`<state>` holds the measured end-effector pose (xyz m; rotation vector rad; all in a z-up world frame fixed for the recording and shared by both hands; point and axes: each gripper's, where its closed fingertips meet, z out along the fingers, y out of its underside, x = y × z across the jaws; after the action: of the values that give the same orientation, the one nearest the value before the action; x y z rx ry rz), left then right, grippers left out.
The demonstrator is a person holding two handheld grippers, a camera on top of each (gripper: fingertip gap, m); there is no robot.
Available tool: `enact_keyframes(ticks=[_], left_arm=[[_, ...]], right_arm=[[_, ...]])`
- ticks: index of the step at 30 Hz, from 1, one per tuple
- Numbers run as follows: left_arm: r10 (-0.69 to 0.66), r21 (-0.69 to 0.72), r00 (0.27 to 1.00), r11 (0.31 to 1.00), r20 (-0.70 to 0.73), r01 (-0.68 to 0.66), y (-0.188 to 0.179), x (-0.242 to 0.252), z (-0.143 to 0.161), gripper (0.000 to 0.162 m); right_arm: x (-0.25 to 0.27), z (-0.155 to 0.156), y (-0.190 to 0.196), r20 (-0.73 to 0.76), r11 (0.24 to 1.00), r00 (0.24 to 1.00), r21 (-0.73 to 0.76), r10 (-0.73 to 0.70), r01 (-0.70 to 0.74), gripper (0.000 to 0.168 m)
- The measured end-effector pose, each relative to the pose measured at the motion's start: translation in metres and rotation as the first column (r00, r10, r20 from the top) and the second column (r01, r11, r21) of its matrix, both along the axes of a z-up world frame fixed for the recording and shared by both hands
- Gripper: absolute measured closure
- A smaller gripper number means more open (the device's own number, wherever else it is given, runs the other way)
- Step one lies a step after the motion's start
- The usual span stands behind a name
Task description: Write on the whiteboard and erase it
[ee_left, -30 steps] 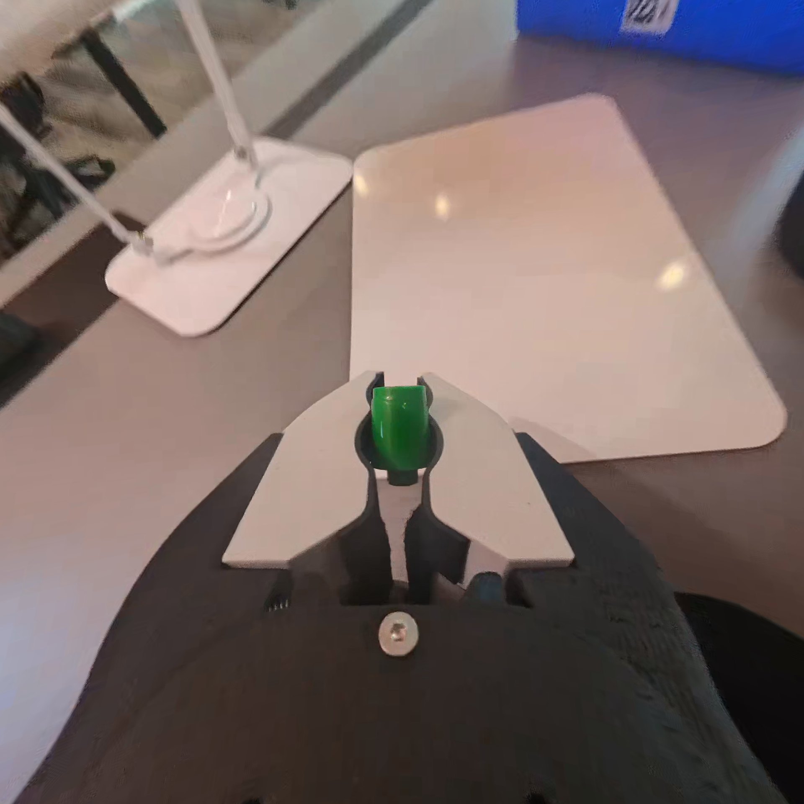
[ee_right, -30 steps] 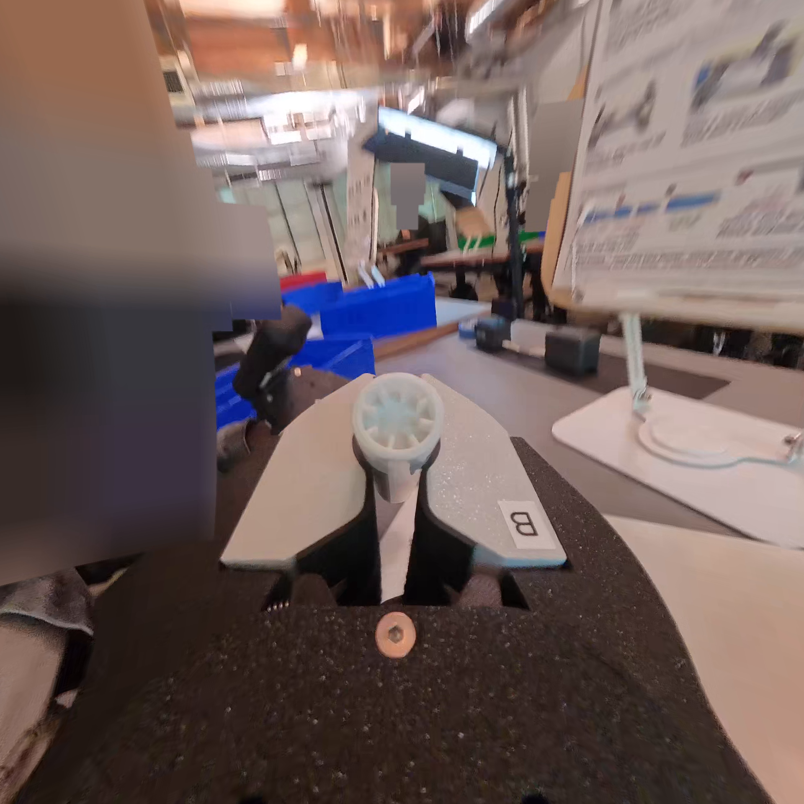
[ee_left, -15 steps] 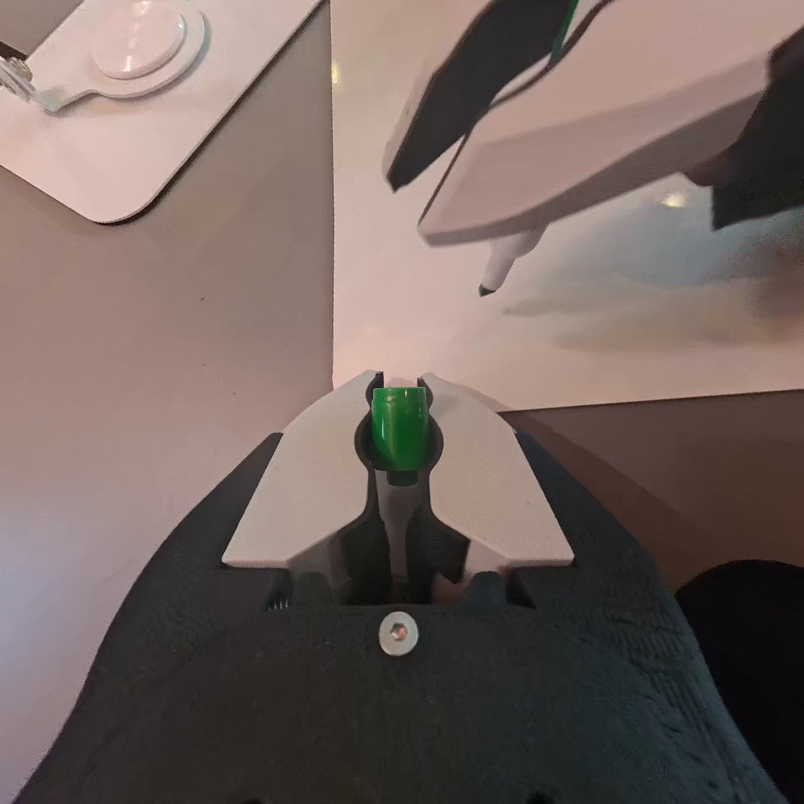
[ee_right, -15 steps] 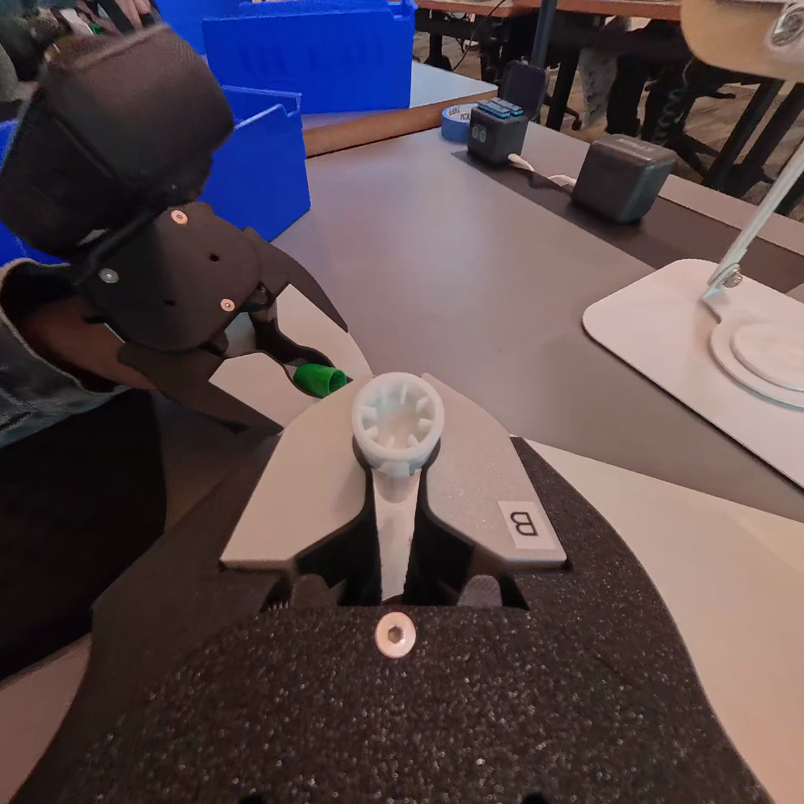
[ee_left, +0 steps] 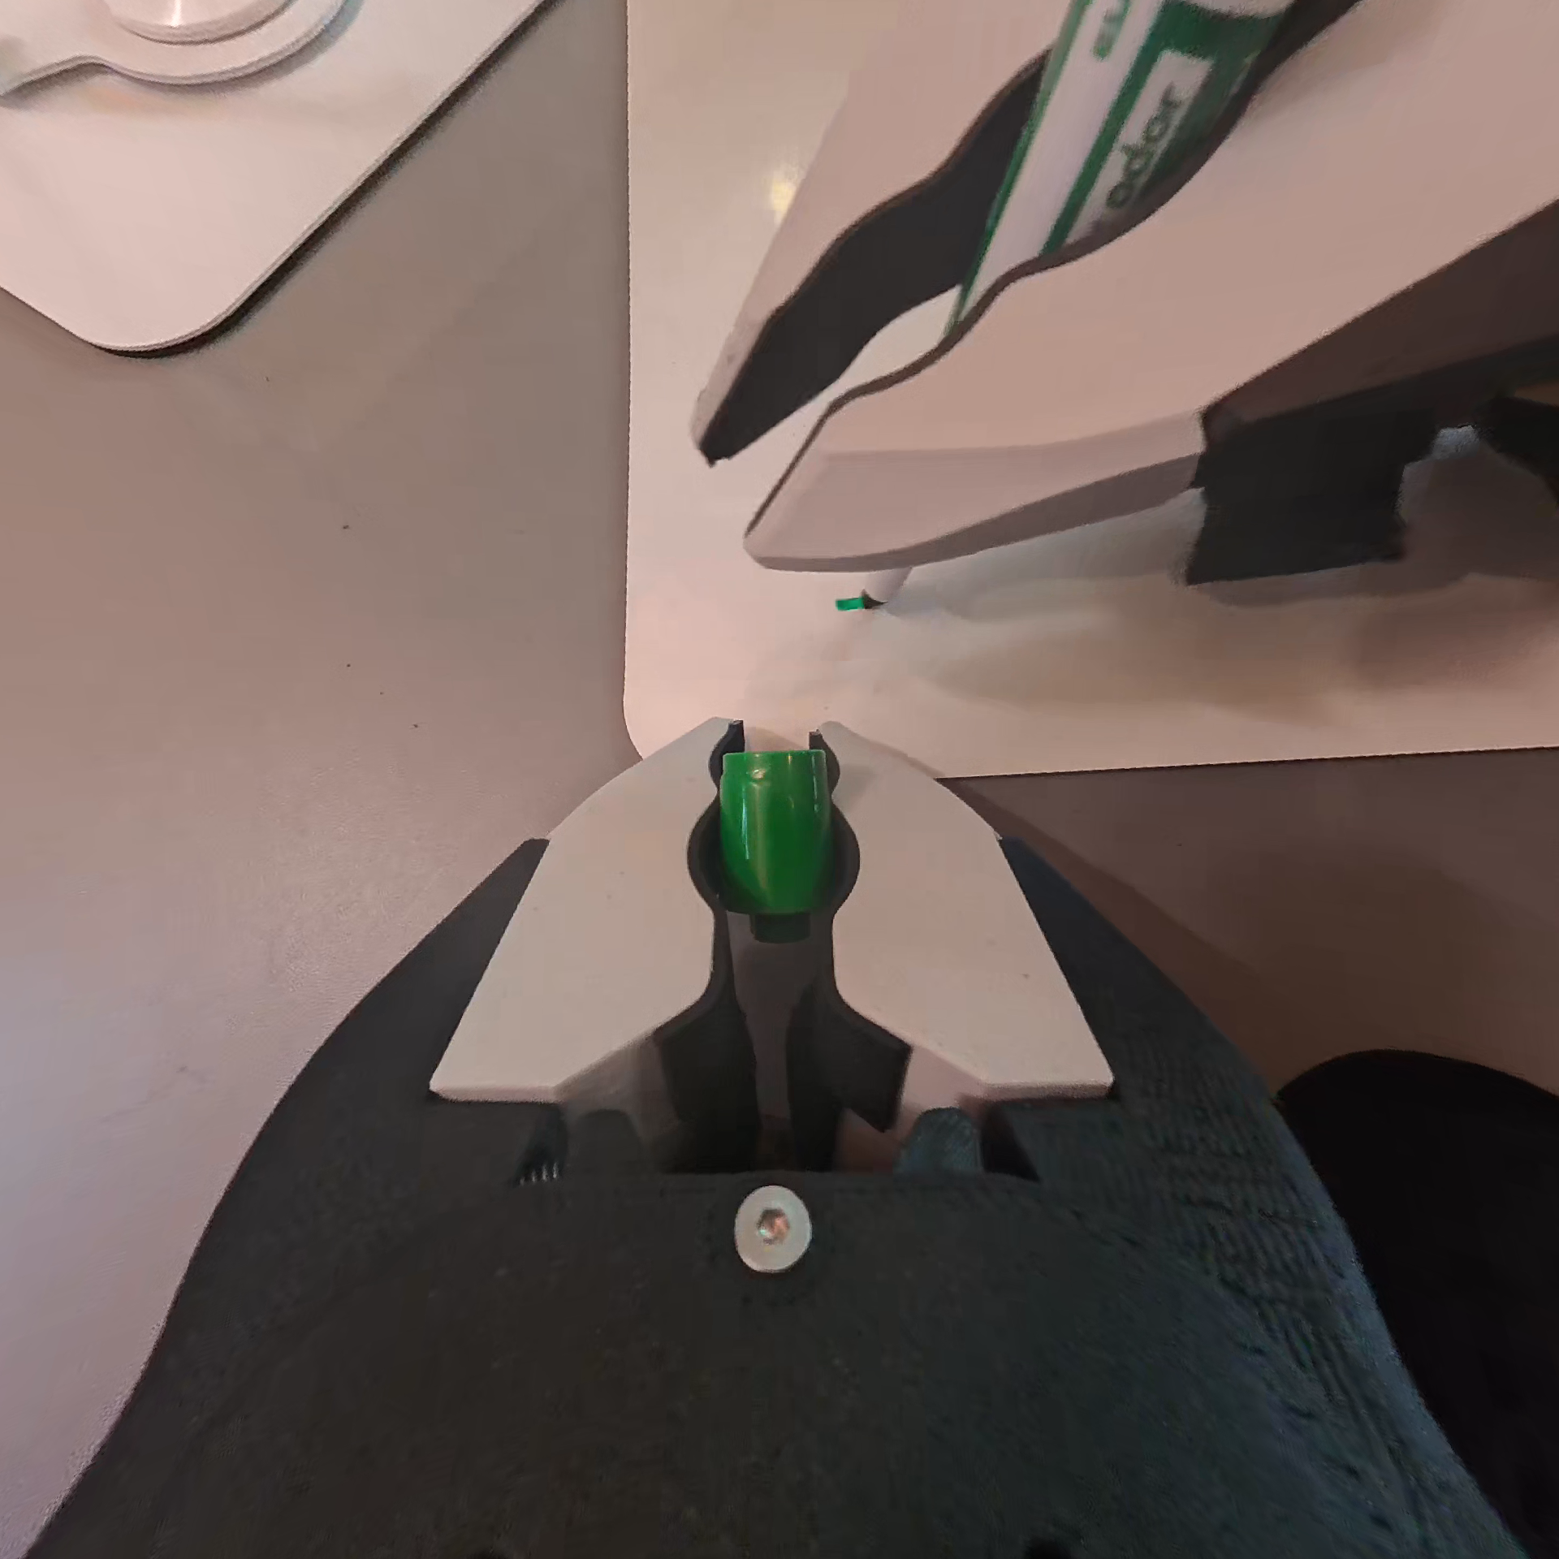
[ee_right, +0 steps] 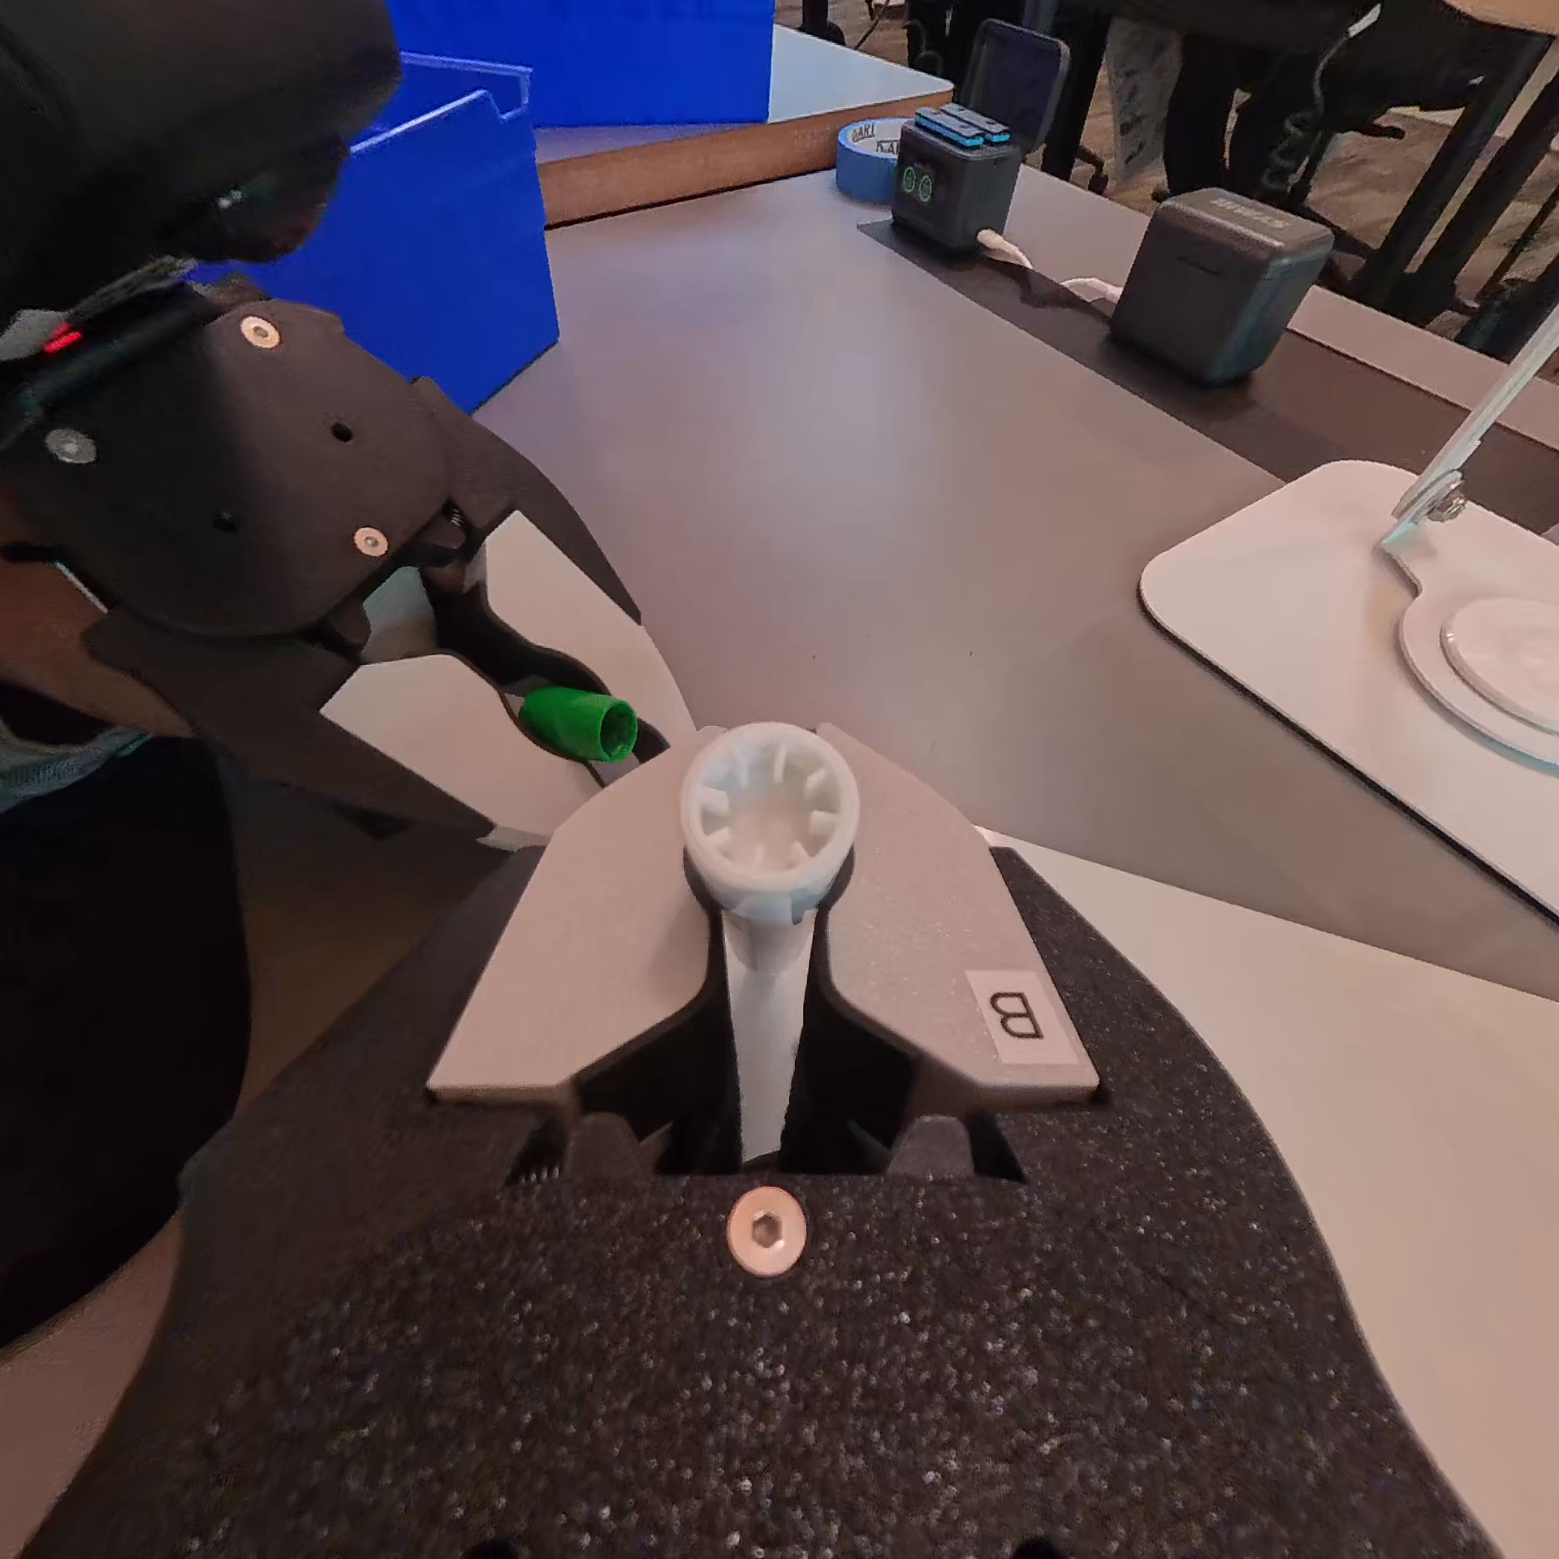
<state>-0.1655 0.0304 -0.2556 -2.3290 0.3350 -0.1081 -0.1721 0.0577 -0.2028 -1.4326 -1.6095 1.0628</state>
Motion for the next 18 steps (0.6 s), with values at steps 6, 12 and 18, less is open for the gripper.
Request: enact_keyframes(ticks=[6,12,18], left_arm=[[-0.001,0.002,1.0,1.0,-0.002,0.001,0.001,0.001,0.0,0.146],[0.031,0.002,0.999,1.0,0.018,-0.031,0.001,-0.004,0.0,0.146],[0.018,0.004,1.0,1.0,0.001,-0.018,0.001,-0.002,0.0,0.146]], right_arm=[[-0.011,0.001,-0.004,-0.035,1.0,0.999,-0.007,0.012,-0.012,0.153],[0.022,0.0,-0.026,0.009,0.998,0.999,-0.048,0.037,-0.037,0.153],[0.025,0.0,0.007,-0.002,0.999,0.999,-0.01,-0.034,0.033,0.153]])
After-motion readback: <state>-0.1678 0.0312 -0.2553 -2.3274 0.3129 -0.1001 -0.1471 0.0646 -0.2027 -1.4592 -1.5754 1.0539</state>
